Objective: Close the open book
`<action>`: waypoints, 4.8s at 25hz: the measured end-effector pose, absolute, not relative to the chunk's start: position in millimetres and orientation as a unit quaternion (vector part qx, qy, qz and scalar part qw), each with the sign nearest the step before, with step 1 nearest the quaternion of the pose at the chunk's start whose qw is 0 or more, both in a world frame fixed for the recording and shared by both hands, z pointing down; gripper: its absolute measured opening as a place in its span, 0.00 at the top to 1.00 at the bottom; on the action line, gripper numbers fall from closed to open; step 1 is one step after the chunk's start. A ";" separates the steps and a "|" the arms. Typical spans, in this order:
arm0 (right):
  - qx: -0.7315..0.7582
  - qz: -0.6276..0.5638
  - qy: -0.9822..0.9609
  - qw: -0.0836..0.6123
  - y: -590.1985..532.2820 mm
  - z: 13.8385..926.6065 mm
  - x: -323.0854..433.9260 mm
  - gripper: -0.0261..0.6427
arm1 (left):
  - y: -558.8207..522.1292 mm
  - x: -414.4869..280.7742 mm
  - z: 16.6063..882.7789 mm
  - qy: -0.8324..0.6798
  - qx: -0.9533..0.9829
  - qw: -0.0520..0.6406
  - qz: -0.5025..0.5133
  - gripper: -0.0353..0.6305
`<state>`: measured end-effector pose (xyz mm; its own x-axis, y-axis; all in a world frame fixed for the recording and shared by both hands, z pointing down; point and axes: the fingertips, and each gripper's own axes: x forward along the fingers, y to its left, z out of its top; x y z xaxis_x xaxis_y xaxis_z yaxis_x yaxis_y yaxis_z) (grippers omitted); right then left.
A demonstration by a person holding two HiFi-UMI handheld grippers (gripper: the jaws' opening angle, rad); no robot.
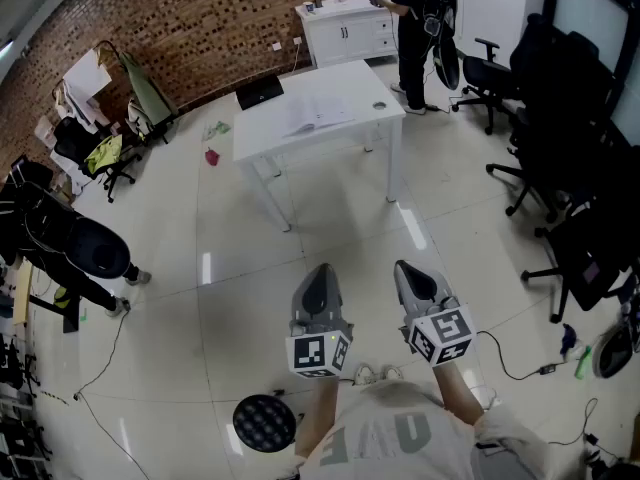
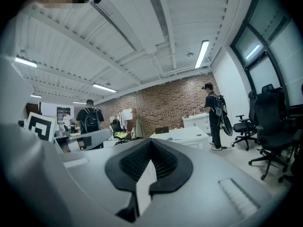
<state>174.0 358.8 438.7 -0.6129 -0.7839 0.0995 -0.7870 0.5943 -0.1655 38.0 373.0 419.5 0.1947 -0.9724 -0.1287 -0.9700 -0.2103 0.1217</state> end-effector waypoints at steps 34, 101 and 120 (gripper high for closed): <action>0.372 0.153 -0.914 0.054 273.8 519.0 165.4 0.96 | 283.9 30.3 474.7 -0.664 0.748 -0.003 -0.002 0.93; 0.393 0.178 -0.901 0.043 -362.4 501.0 -46.0 0.96 | -341.8 -186.5 619.2 -0.598 0.551 0.476 -0.336 0.65; 0.446 0.195 -0.872 0.054 -391.6 518.7 -23.2 0.96 | -351.4 -205.3 706.5 -0.577 0.320 0.610 -0.439 0.59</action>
